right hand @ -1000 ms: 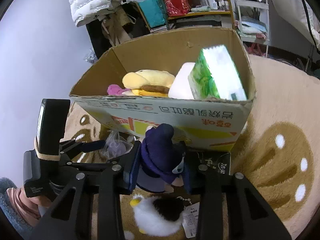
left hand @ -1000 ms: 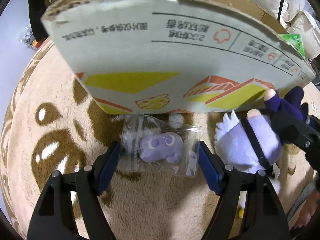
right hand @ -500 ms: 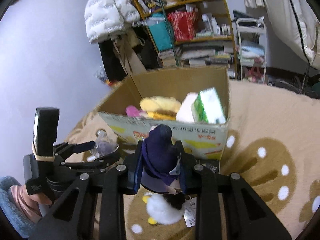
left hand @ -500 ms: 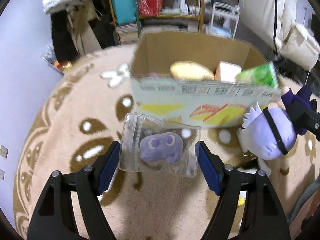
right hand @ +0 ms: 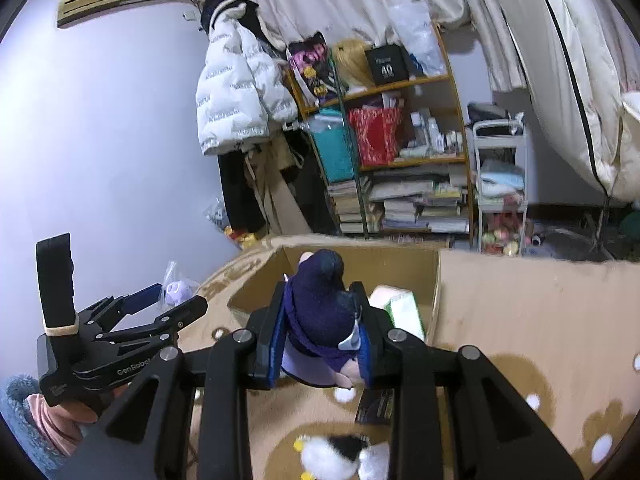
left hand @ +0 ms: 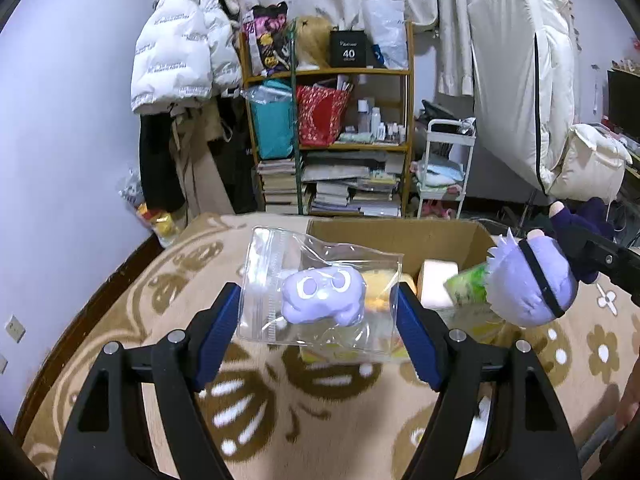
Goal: Organize soft objects
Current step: 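Drop the clear bag from the left tool while the right tool drops the doll into the box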
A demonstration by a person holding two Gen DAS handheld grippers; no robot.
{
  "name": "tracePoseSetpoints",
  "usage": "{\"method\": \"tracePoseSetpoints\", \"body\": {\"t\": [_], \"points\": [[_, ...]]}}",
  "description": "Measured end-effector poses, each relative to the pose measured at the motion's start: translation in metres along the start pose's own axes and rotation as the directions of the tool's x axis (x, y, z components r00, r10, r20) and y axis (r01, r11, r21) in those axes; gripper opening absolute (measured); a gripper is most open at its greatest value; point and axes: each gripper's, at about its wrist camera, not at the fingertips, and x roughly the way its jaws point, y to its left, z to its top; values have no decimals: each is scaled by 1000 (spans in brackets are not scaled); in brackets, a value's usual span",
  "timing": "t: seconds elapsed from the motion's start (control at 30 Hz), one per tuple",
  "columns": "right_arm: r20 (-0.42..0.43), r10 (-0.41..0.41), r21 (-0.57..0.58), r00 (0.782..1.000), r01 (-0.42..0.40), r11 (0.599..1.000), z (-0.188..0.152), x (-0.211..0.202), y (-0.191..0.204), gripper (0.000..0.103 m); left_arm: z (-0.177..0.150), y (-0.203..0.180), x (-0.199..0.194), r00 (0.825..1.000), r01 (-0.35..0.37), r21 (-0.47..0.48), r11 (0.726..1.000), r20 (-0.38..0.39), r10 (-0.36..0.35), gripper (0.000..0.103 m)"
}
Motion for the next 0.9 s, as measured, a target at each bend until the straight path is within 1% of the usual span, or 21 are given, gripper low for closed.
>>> {"method": "tracePoseSetpoints", "body": {"t": [0.27,0.4,0.67,0.77,0.9], "points": [[31,-3,-19,1000,4,1000,17,24,-5,31,21,-7,27,999,9,23,1000,34,-10,75],[27,-2,-23,1000,3,1000,20,42,-8,31,26,-9,41,999,16,33,999,31,-17,75],[-17,11,19,1000,-11,1000,11,69,-23,31,24,-18,75,999,44,55,998,-21,-43,76],[-25,42,53,999,-41,998,9,78,-32,32,21,-24,86,998,43,82,996,-42,-39,76],[-55,40,106,998,-34,994,4,87,-45,34,17,-26,98,996,53,78,996,-71,-47,77]]}}
